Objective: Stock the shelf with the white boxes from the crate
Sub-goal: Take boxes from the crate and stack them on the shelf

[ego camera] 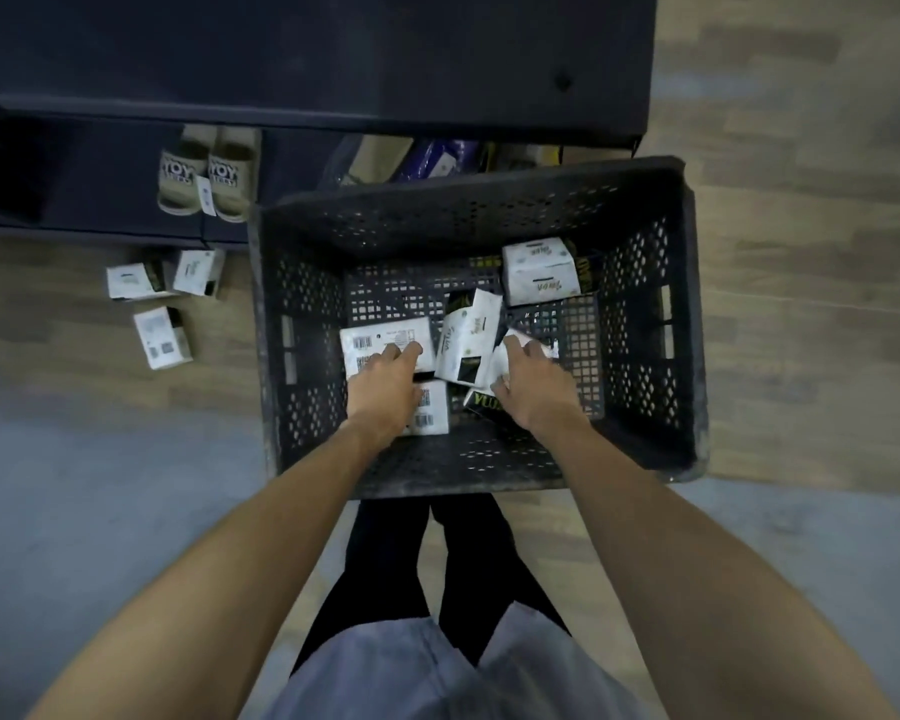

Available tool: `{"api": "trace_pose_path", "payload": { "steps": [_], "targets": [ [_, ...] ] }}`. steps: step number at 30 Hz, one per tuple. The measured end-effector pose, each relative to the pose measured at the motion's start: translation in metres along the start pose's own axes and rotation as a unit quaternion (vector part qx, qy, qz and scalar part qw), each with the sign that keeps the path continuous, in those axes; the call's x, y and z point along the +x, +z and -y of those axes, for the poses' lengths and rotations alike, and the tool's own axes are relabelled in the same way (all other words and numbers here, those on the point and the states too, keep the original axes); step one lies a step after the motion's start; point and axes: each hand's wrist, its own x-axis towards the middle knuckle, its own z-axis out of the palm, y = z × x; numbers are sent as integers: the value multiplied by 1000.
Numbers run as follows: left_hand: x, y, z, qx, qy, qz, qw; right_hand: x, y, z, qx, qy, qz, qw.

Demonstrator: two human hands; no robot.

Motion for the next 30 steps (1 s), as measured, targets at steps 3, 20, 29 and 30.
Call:
{"api": "trace_pose_path", "payload": {
  "steps": [3,20,29,30],
  "targets": [
    [19,15,7,3,0,7,1000,18,19,5,21,-3,-5,1000],
    [52,43,42,-6,18,-20,1000,78,67,61,209,193,-43,958],
    [35,-41,27,-22,47,-66,996,18,-18,59,58,31,-74,995],
    [33,-55,23,-35,53,-72,995,9,-31,59,39,9,-84,996]
  ]
}}
